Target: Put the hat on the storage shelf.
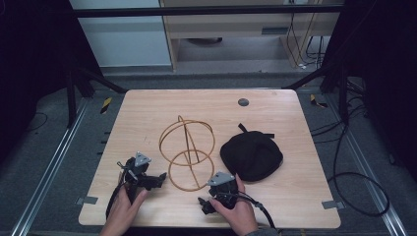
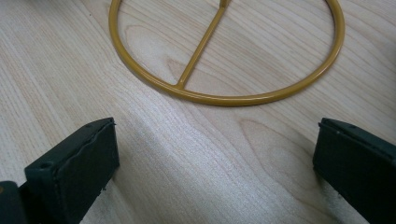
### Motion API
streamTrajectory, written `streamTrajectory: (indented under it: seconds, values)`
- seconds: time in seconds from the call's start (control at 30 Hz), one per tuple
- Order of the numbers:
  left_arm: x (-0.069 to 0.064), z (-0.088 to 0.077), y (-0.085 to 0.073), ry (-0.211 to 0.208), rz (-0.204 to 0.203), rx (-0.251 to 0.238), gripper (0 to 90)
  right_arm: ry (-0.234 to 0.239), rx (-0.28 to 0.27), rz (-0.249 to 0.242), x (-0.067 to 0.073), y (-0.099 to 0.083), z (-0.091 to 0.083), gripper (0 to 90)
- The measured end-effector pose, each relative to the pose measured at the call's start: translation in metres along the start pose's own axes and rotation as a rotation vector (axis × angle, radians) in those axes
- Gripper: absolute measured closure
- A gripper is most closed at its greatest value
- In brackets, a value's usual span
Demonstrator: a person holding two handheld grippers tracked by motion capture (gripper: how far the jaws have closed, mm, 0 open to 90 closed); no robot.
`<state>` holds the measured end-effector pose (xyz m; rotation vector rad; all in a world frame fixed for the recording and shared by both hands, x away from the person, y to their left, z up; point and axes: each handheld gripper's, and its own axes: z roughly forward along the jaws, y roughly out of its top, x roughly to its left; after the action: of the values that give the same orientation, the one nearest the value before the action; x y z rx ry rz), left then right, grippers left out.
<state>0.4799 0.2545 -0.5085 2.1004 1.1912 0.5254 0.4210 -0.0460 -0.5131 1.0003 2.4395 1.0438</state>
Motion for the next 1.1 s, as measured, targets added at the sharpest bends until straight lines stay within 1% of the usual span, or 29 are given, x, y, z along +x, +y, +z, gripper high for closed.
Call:
streamTrajectory:
  seconds: [0.13,0.17,0.2,0.23,0.27,0.3,0.33,0.37,0.43,0.47,0.53,0.57,0.6,0.63,0.67,0.7,0.73,0.77,0.8,0.83,0.87,0.9,0.93,0.97,1.0,1.07,1.1]
  values:
    - [0.000,0.000,0.000,0.000,0.003,0.003,0.0,-0.004,0.000,-0.005,0.000,0.000,0.000,1.5]
    - [0.000,0.000,0.000,-0.001,0.001,0.001,0.0,-0.005,-0.006,-0.003,0.001,0.000,0.000,4.7]
    - [0.000,0.000,0.000,-0.001,0.001,0.001,0.0,-0.005,-0.006,-0.003,0.001,0.000,0.000,4.7]
    - [0.002,-0.003,-0.003,-0.024,0.021,-0.002,0.0,-0.028,-0.027,-0.007,0.005,0.002,-0.004,8.2]
    - [0.004,-0.004,-0.004,-0.044,0.039,-0.003,0.0,-0.035,-0.031,-0.009,0.006,0.004,-0.006,7.2]
    - [0.004,-0.004,-0.004,-0.044,0.039,-0.003,0.0,-0.043,-0.042,-0.018,0.008,0.008,-0.010,7.9]
    - [0.005,-0.006,-0.006,-0.054,0.049,-0.003,0.0,-0.046,-0.043,-0.026,0.008,0.012,-0.014,8.0]
    - [0.005,-0.006,-0.006,-0.058,0.049,-0.003,0.0,-0.055,-0.040,-0.035,0.008,0.015,-0.017,8.0]
    - [0.005,-0.006,-0.006,-0.058,0.048,-0.002,0.0,-0.081,-0.032,-0.033,0.007,0.025,-0.026,7.9]
    - [0.005,-0.006,-0.006,-0.058,0.048,-0.002,0.0,-0.081,-0.032,-0.033,0.007,0.025,-0.026,7.9]
    - [0.005,-0.006,-0.006,-0.055,0.051,-0.003,0.0,-0.107,-0.020,-0.049,0.004,0.033,-0.036,8.1]
    - [0.005,-0.007,-0.007,-0.054,0.048,-0.002,0.0,-0.129,0.001,-0.048,0.000,0.038,-0.043,8.5]
    - [0.005,-0.007,-0.007,-0.052,0.045,-0.002,0.0,-0.127,0.007,-0.027,-0.004,0.038,-0.046,8.8]
    - [0.005,-0.007,-0.007,-0.052,0.045,-0.002,0.0,-0.127,0.007,-0.027,-0.004,0.038,-0.046,8.8]
    - [0.005,-0.007,-0.007,-0.053,0.045,-0.002,0.0,-0.118,0.028,0.012,-0.013,0.038,-0.052,9.1]
    - [0.005,-0.007,-0.007,-0.053,0.045,-0.002,0.0,-0.118,0.036,0.016,-0.017,0.037,-0.054,9.2]
    - [0.005,-0.007,-0.007,-0.052,0.045,-0.002,0.0,-0.128,0.046,0.016,-0.022,0.037,-0.056,9.2]
    - [0.005,-0.007,-0.007,-0.052,0.045,-0.002,0.0,-0.128,0.046,0.016,-0.022,0.037,-0.056,9.2]
    - [0.005,-0.007,-0.008,-0.050,0.044,-0.003,0.0,-0.144,0.066,0.020,-0.033,0.036,-0.063,9.2]
    - [0.005,-0.007,-0.008,-0.049,0.042,-0.003,0.0,-0.152,0.071,0.027,-0.039,0.036,-0.067,9.3]
    - [0.005,-0.007,-0.008,-0.049,0.042,-0.003,0.0,-0.152,0.071,0.027,-0.039,0.036,-0.067,9.3]
    - [0.005,-0.007,-0.008,-0.049,0.042,-0.003,0.0,-0.158,0.076,0.042,-0.052,0.037,-0.077,9.3]
    - [0.005,-0.007,-0.008,-0.049,0.042,-0.003,0.0,-0.158,0.076,0.042,-0.052,0.037,-0.077,9.3]
    - [0.005,-0.007,-0.008,-0.049,0.042,-0.003,0.0,-0.177,0.089,0.042,-0.064,0.039,-0.086,9.4]
    - [0.005,-0.007,-0.008,-0.050,0.041,-0.002,0.0,-0.196,0.103,0.035,-0.070,0.041,-0.091,9.4]
    - [0.005,-0.007,-0.008,-0.048,0.040,-0.003,0.0,-0.211,0.117,0.033,-0.080,0.044,-0.098,9.4]
    - [0.004,-0.007,-0.008,-0.046,0.038,-0.003,0.0,-0.211,0.117,0.033,-0.080,0.044,-0.098,9.4]
